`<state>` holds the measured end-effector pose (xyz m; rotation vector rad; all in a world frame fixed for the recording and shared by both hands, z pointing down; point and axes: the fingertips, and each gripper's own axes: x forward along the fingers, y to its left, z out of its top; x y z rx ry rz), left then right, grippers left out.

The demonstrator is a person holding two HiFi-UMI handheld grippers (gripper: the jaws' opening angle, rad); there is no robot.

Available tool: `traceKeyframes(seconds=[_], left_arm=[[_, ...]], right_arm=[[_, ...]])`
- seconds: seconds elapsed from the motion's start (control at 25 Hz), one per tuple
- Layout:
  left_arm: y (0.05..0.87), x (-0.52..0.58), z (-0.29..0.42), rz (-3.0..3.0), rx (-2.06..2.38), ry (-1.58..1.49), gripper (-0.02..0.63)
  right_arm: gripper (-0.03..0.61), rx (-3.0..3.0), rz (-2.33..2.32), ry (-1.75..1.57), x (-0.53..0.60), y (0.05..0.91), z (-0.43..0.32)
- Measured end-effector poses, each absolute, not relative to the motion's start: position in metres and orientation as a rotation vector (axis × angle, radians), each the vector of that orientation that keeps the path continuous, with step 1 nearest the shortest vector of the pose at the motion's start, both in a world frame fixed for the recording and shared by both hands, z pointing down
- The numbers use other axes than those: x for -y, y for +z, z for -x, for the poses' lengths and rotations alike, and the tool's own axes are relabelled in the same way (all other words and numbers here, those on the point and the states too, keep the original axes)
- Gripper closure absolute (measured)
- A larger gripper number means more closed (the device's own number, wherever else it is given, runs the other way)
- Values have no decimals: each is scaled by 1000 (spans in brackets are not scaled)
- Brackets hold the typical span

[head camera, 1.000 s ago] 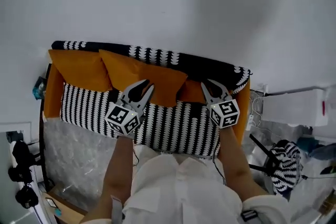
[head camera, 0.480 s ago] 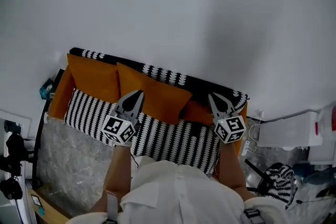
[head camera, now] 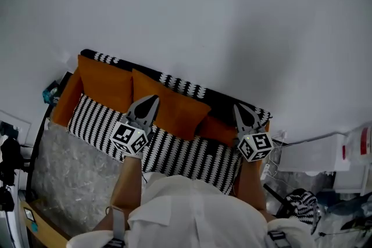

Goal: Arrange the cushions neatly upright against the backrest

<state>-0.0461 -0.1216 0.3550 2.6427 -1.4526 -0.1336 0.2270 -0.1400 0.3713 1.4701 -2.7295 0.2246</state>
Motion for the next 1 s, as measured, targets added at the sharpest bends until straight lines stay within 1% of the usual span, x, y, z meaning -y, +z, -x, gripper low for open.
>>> traceKeyframes(seconds=[0.2, 1.0], left_arm=[[354, 127, 41, -2658, 1441, -134, 589], [360, 124, 31, -2660, 1389, -110, 589]], right_arm=[[572, 2745, -1460, 167, 146, 363, -222], [572, 2701, -1443, 131, 138, 365, -227]])
